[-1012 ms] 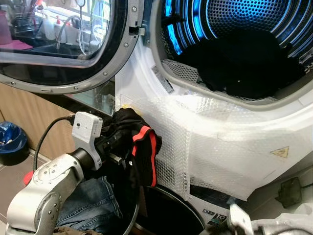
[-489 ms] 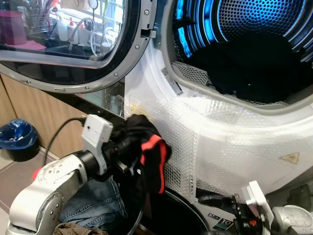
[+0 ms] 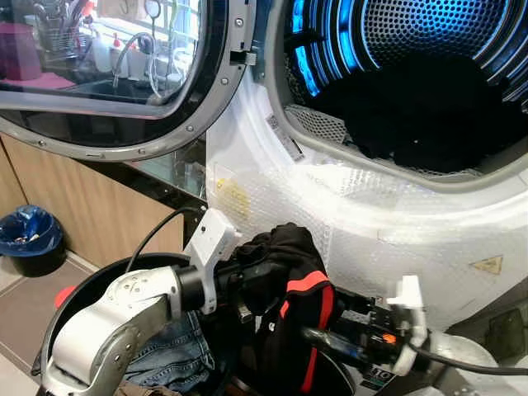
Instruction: Clothes washing
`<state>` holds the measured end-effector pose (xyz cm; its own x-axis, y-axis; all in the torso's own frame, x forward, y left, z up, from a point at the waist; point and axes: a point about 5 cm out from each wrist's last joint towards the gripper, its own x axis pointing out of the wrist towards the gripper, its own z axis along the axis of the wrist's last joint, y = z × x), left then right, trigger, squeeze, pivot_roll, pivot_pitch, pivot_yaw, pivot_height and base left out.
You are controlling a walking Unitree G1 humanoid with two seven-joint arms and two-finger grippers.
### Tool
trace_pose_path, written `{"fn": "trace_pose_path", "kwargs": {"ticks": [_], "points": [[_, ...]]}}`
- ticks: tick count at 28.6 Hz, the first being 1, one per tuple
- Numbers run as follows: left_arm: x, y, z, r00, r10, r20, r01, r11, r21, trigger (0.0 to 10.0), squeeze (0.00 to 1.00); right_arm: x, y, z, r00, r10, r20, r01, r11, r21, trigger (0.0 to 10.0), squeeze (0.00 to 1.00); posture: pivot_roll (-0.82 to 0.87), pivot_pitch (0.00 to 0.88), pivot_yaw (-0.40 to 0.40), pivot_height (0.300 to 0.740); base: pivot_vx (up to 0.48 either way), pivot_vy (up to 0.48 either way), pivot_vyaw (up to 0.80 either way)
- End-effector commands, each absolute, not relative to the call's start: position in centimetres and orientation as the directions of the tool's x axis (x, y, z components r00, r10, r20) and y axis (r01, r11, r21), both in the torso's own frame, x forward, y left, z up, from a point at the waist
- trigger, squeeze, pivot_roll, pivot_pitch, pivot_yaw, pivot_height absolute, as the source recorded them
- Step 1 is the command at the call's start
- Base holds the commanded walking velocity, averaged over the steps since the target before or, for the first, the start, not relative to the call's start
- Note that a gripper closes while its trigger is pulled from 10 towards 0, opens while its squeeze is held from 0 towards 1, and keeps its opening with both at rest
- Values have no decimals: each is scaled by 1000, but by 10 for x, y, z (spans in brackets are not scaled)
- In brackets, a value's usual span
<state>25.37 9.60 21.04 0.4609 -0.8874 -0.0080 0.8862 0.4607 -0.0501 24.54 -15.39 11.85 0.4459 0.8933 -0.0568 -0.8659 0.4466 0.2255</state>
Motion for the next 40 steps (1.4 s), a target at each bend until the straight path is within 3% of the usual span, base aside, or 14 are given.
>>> {"fn": "trace_pose_path", "kwargs": {"ticks": [1,5,6,8,11,16,18,21,25,29,32,36,40], "points": [[252,89,217,411,-911,25,911,410,-43,0,0,249,-156,117,491,868,-76,-841,494,220,10000,1000,49,0,-118,740,0,0,0],[253,81,217,397,-917,39,917,395,-51,0,0,262,-146,115,599,799,-47,-767,590,252,10000,1000,46,0,-115,740,0,0,0],[252,79,218,393,-918,47,919,390,-56,0,0,265,-143,115,625,779,-36,-744,609,275,10000,0,46,0,-115,740,0,0,0],[252,77,217,392,-918,51,919,389,-61,0,0,268,-140,116,660,751,3,-707,620,342,10000,0,47,0,-115,740,0,0,0],[251,74,216,396,-917,54,917,392,-72,0,0,269,-132,120,676,731,92,-675,563,477,10000,0,45,0,-118,740,0,0,0],[251,72,213,417,-907,67,907,410,-91,0,0,259,-117,126,618,758,210,-696,403,594,10000,0,47,0,-129,740,0,0,0],[255,76,211,476,-876,76,878,469,-96,0,0,235,-111,132,447,840,307,-780,198,593,10000,0,47,0,-136,740,0,0,0],[261,82,211,536,-839,91,843,528,-102,0,0,224,-113,129,360,886,293,-801,133,583,10000,0,48,0,-141,740,0,0,0],[264,85,211,566,-819,96,824,557,-107,0,0,221,-114,119,333,919,213,-799,154,582,10000,0,46,0,-144,740,0,0,0],[265,84,210,578,-810,100,815,567,-118,0,0,225,-114,113,362,919,156,-772,202,603,10000,0,45,0,-149,740,0,0,0],[261,74,208,549,-826,124,833,531,-153,0,0,246,-110,94,517,856,-10,-689,422,589,10000,0,45,0,-155,740,0,0,0],[259,67,209,532,-837,129,844,512,-160,0,0,261,-108,89,637,769,-56,-592,535,603,10000,0,45,0,-152,740,0,0,0],[261,64,211,533,-835,139,844,512,-161,0,0,272,-103,95,714,699,-35,-528,572,628,10000,0,41,0,-149,740,0,0,0]]}}
